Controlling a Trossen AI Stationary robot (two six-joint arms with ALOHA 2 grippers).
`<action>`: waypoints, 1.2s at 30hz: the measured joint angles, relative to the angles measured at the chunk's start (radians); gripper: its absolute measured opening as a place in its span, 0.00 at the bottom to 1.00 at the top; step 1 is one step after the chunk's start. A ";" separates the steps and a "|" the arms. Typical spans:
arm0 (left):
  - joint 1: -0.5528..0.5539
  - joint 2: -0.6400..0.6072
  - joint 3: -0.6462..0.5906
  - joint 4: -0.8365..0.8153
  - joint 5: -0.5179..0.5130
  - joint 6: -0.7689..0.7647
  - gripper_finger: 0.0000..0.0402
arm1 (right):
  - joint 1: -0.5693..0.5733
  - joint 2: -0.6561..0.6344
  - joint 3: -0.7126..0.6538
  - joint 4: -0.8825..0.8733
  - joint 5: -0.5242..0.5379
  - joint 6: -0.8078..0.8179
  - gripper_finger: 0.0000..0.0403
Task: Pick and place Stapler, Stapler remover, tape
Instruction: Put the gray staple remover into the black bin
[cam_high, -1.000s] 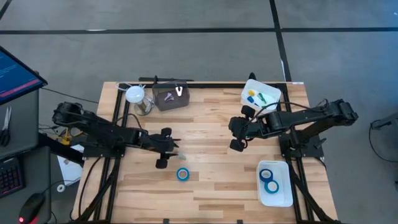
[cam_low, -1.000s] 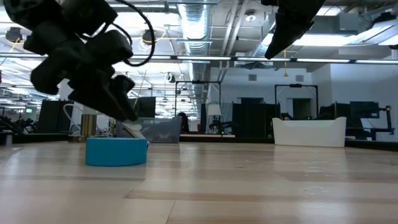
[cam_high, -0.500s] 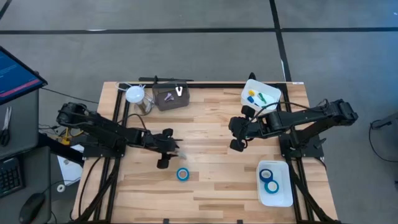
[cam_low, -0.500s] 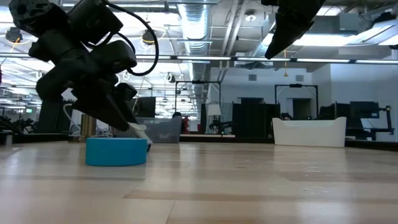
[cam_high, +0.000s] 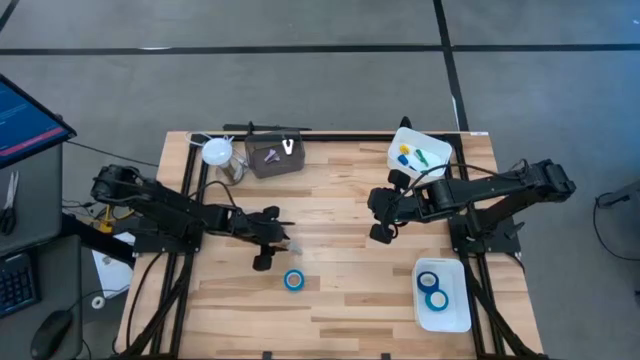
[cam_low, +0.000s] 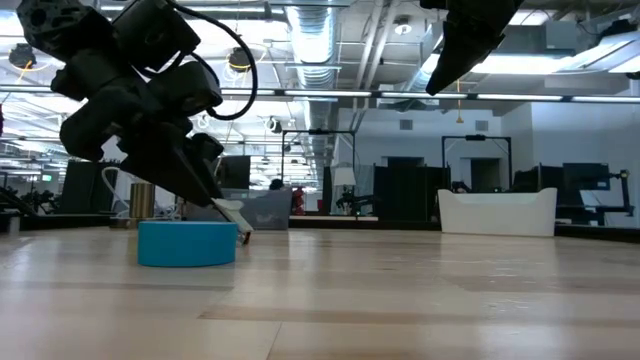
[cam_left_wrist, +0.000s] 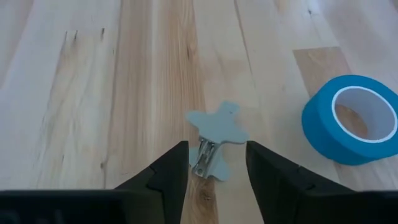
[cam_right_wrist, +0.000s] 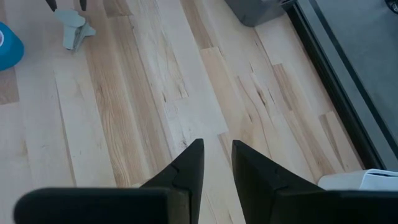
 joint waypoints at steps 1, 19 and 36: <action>0.000 0.007 0.000 0.009 0.000 0.000 0.37 | 0.000 0.000 0.000 0.000 0.000 0.000 0.19; 0.007 0.192 0.000 0.221 0.004 0.039 0.44 | 0.001 0.000 0.000 0.001 0.000 0.000 0.19; 0.006 0.192 0.000 0.221 0.010 0.032 0.06 | 0.001 0.000 0.000 0.001 0.000 0.000 0.19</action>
